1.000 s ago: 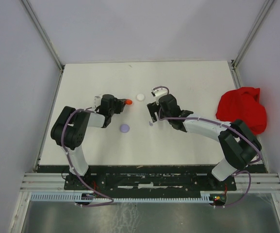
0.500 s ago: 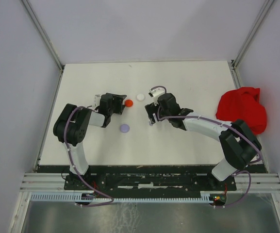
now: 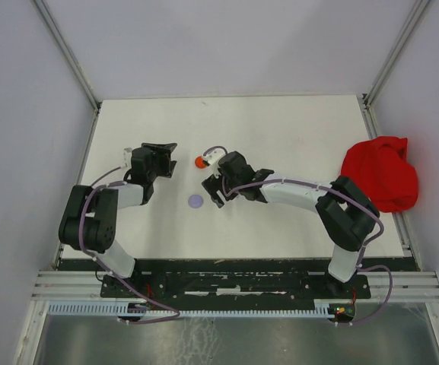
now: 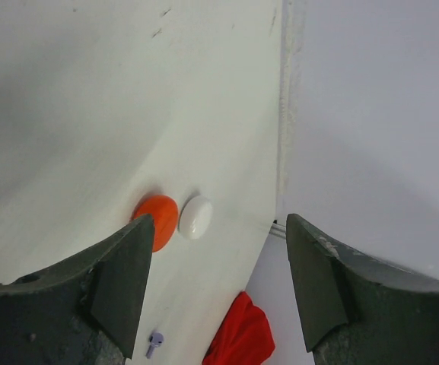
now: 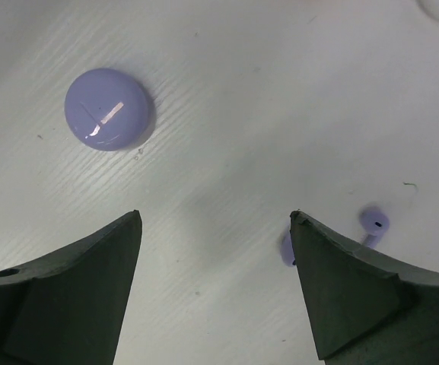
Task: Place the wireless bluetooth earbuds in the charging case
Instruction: Place the charging case at the center of the board, then pick up the charging case at the center of the board.
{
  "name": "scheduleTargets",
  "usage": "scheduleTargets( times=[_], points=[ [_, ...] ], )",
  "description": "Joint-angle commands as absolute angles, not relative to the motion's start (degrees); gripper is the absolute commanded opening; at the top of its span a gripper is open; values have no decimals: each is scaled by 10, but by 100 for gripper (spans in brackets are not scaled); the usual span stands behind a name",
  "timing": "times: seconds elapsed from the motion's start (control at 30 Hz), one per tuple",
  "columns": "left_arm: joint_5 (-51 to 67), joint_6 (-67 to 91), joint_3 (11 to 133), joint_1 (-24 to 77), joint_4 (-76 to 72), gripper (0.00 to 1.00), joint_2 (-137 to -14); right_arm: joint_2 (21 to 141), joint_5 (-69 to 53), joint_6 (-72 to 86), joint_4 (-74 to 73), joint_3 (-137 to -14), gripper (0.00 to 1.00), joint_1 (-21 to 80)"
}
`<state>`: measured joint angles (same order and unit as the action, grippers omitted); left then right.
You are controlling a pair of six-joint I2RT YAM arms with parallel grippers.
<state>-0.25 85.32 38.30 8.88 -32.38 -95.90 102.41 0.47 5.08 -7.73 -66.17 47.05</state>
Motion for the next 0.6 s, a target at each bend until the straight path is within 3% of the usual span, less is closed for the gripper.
scheduleTargets(
  times=[0.0,0.3,0.57],
  points=[
    [16,801,363,70,-299,75,-882,1048,22,31,-92,-699,87,490],
    [90,782,329,30,-301,73,-809,1096,43,13,-106,-733,87,516],
    [193,821,272,-8,-453,74,-820,1121,46,6,-114,-758,87,526]
  ],
)
